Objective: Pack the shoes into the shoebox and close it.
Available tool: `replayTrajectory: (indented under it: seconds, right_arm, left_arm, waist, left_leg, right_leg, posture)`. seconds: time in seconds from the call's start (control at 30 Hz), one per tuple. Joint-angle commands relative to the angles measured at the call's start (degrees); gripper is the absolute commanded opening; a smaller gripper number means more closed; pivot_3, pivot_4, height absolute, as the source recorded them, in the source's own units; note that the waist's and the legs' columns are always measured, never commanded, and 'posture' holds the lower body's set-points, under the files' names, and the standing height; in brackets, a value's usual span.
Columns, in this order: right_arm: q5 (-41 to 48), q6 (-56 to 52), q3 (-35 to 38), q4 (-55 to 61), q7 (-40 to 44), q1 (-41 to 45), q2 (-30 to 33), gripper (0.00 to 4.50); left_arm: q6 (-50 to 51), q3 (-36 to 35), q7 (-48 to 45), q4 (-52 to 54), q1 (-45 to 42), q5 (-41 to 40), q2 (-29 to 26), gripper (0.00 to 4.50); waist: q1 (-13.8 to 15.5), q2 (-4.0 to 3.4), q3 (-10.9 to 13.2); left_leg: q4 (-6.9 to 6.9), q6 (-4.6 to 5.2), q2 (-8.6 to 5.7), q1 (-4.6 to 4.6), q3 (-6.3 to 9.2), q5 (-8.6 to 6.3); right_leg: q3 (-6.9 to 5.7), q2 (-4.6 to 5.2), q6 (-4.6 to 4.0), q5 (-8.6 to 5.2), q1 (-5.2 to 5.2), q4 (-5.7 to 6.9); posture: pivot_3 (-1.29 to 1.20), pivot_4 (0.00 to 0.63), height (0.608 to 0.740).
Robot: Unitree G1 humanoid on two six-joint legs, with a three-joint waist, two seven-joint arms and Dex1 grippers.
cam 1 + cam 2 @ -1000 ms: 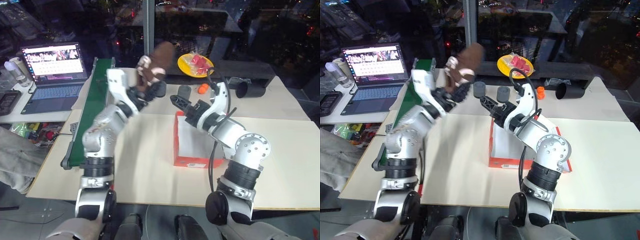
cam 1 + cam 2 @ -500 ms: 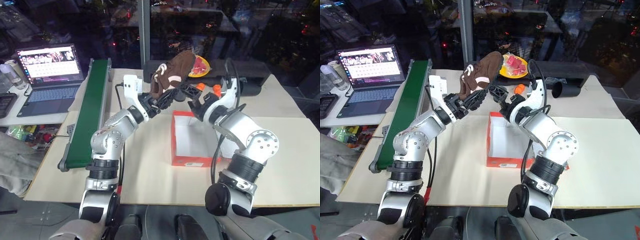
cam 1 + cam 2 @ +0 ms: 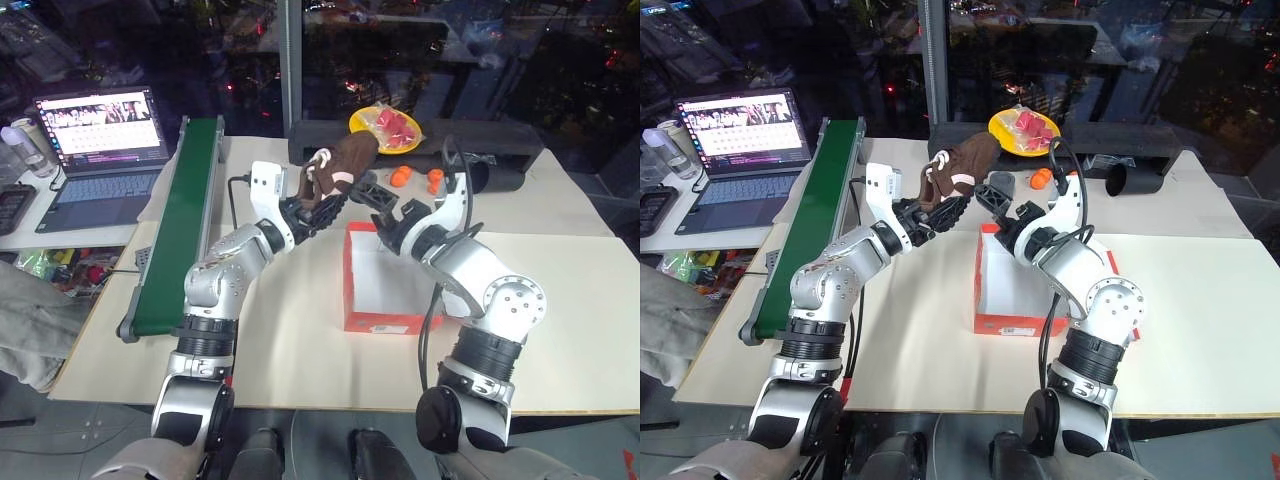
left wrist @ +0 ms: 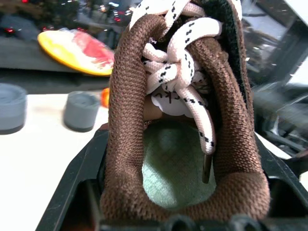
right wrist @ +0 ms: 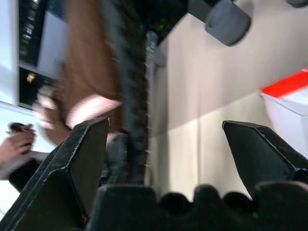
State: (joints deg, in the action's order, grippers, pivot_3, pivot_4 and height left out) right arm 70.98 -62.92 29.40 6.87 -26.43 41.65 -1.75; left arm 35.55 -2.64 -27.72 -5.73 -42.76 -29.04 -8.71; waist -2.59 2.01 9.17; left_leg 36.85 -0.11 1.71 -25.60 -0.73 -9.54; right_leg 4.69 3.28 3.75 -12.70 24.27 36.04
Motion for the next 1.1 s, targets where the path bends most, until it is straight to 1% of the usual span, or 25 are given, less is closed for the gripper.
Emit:
replayTrajectory:
  seconds: [0.03, 0.23, 0.5, 0.7, 0.9, 1.1]
  right_arm:
    - [1.5, 3.4, -1.1, 0.0, 0.7, 2.1, 1.1, 4.50]
    - [3.2, 6.5, -0.4, -1.3, 1.4, 4.1, 2.7, 4.50]
    - [7.0, 7.7, -1.0, -0.2, 0.7, 3.6, 3.4, 4.50]
    - [7.3, 8.2, -1.5, -0.2, 0.5, 3.2, 3.8, 4.50]
    - [7.0, 9.1, -1.8, -0.9, 0.9, 2.4, 4.0, 4.50]
    - [7.9, 10.6, -3.3, -0.9, 0.6, 1.3, 4.4, 4.50]
  left_arm:
    - [1.2, 1.3, -2.5, 3.8, -0.3, -1.4, -0.1, 2.81]
    - [3.0, 2.1, -2.8, 5.2, 0.4, -2.2, 0.3, 2.81]
    - [2.6, 1.6, -2.8, 3.7, 0.6, -1.2, 0.0, 2.81]
    - [2.6, 1.4, -2.6, 2.6, 0.7, -0.8, -0.1, 2.81]
    - [2.4, -0.3, -2.1, 0.6, 0.3, -0.7, -0.9, 2.81]
    - [0.6, -1.5, -1.9, -2.5, 0.2, 0.4, -2.4, 2.81]
  waist:
    - [-0.2, 0.00, 0.0]
    - [-0.2, -0.01, 0.0]
    - [0.1, -0.01, 0.0]
    - [0.0, -0.01, 0.0]
    - [0.0, -0.01, 0.0]
    - [0.0, -0.02, 0.0]
  left_leg:
    - [0.00, 0.00, 0.01, 0.01, 0.00, 0.00]
    - [-0.01, 0.00, 0.02, 0.02, 0.00, 0.00]
    - [-0.01, 0.00, 0.01, 0.00, 0.00, 0.00]
    - [-0.01, 0.00, 0.01, 0.00, 0.00, 0.00]
    - [-0.01, 0.00, 0.02, 0.00, 0.00, 0.00]
    - [-0.01, 0.00, 0.01, -0.01, 0.00, 0.00]
  right_leg:
    - [0.00, 0.00, 0.00, 0.00, 0.00, 0.00]
    - [0.01, -0.02, 0.00, 0.00, 0.00, 0.00]
    - [0.00, 0.00, 0.00, 0.00, -0.01, -0.04]
    - [0.00, -0.01, 0.00, 0.00, -0.01, -0.04]
    - [0.00, -0.01, 0.00, -0.01, -0.01, -0.04]
    - [0.00, -0.01, 0.01, -0.01, 0.01, -0.05]
  posture:
    - [0.00, 0.150, 0.740]
    - [0.00, 0.150, 0.740]
    - [0.00, 0.150, 0.740]
    - [0.00, 0.150, 0.740]
    - [0.00, 0.150, 0.740]
    - [0.00, 0.150, 0.740]
